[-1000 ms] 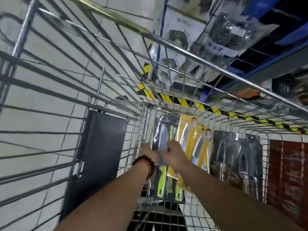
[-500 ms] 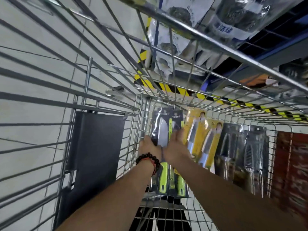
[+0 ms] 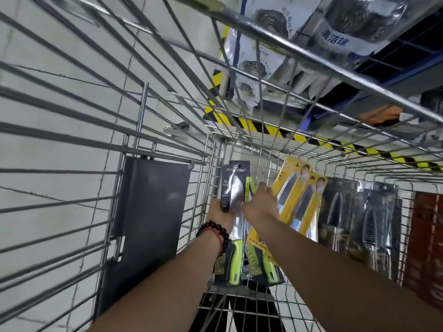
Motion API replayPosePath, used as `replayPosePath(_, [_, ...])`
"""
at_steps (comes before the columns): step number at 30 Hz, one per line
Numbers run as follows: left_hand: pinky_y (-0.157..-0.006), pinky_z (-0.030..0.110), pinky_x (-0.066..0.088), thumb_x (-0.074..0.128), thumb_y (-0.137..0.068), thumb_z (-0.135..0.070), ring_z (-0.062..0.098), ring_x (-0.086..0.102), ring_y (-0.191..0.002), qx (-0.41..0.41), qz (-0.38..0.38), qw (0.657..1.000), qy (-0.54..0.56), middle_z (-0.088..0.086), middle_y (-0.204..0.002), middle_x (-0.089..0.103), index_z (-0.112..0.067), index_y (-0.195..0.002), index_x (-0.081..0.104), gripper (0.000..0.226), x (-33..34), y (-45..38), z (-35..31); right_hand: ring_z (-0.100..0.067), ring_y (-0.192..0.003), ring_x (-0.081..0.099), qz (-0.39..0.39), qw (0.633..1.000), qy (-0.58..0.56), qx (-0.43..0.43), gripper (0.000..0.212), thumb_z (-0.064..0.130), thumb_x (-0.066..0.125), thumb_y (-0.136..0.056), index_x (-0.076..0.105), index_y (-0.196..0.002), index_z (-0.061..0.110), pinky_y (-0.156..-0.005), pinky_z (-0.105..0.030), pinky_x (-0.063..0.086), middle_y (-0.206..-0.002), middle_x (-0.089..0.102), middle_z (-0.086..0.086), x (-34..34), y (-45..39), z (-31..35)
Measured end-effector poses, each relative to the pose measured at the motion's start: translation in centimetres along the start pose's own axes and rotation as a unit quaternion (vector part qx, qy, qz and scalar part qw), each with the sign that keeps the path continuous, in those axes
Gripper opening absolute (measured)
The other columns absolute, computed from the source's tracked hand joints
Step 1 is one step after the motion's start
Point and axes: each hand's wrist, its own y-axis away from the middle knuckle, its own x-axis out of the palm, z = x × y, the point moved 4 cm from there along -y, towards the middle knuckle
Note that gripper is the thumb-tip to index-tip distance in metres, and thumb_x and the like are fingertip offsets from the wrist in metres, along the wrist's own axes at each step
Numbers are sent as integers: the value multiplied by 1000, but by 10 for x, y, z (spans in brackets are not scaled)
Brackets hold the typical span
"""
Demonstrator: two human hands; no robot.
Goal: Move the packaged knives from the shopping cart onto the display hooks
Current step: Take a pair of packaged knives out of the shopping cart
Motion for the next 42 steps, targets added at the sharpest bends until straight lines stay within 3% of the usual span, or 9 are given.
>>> replayPosePath(6, [-88, 49, 56, 79, -59, -47, 27, 67, -103, -60, 19, 996, 56, 4, -115, 69, -26, -121, 60, 68, 22, -59, 68, -39, -128, 36, 14, 995, 92, -18, 73, 32, 68, -82, 27, -138, 12, -103, -47, 39, -143, 37, -16, 14, 11, 2])
replayPosePath(12, [-88, 44, 56, 64, -88, -7, 30, 68, -93, -59, 40, 990, 119, 12, -103, 71, -19, -96, 65, 14, 1, -7, 14, -34, -106, 58, 15, 999, -32, -23, 65, 27, 74, -74, 37, -127, 19, -81, -41, 55, -121, 60, -12, 11, 14, -6])
replayPosePath(15, [-58, 8, 50, 51, -97, -3, 11, 56, -72, -28, 21, 990, 134, 1, -83, 61, -12, -97, 59, 12, -3, 9, -1, -30, -108, 61, 33, 995, -96, -17, 76, 27, 77, -74, 37, -138, 23, -84, -36, 54, -131, 58, -9, 3, 19, -9])
replayPosePath(19, [-38, 1, 33, 43, -100, 0, 3, 44, -66, 40, 16, 986, 158, -11, -74, 46, -22, -86, 49, 27, -17, 39, -27, -24, -125, 52, 42, 981, -178, -60, 80, 28, 79, -76, 38, -144, 19, -98, -32, 45, -143, 50, -6, -16, 34, -2])
replayPosePath(26, [-51, 4, 42, 49, -97, 2, -9, 53, -59, 156, -16, 970, 186, -3, -82, 53, -8, -97, 54, 11, -70, 111, -100, -12, -101, 52, 138, 933, -297, -151, 41, 15, 71, -86, 54, -123, 9, -75, -10, 41, -109, 57, 5, -65, 93, 12])
replayPosePath(29, [-82, 28, 52, 60, -91, -5, 11, 64, -85, 191, -36, 964, 183, 4, -96, 68, -7, -99, 65, 9, -90, 143, -117, -17, -85, 65, 119, 912, -356, -167, 5, 13, 67, -89, 62, -92, 12, -78, -25, 52, -90, 70, 0, -85, 127, 15])
replayPosePath(35, [-100, 47, 46, 61, -94, -18, 21, 60, -102, 202, -83, 957, 190, 14, -116, 67, -6, -111, 65, 22, -104, 226, -115, -43, -108, 58, 58, 892, -411, -179, 30, 12, 61, -93, 58, -114, -8, -99, -54, 45, -117, 59, -32, -127, 216, 2])
replayPosePath(39, [-112, 56, 30, 63, -92, -26, 43, 44, -129, 225, -97, 942, 229, 31, -139, 44, 11, -129, 46, 55, -102, 277, -125, -27, -120, 52, -18, 844, -508, -171, 42, 8, 55, -96, 45, -135, -4, -98, -25, 39, -120, 54, -3, -178, 277, -18])
replayPosePath(42, [-112, 51, 32, 66, -86, -34, 38, 45, -130, 261, -37, 933, 243, 24, -139, 48, 4, -128, 50, 59, -87, 325, -154, -21, -125, 48, -95, 819, -538, -178, 42, 9, 55, -96, 44, -136, 1, -100, -25, 36, -130, 55, -7, -217, 320, -42])
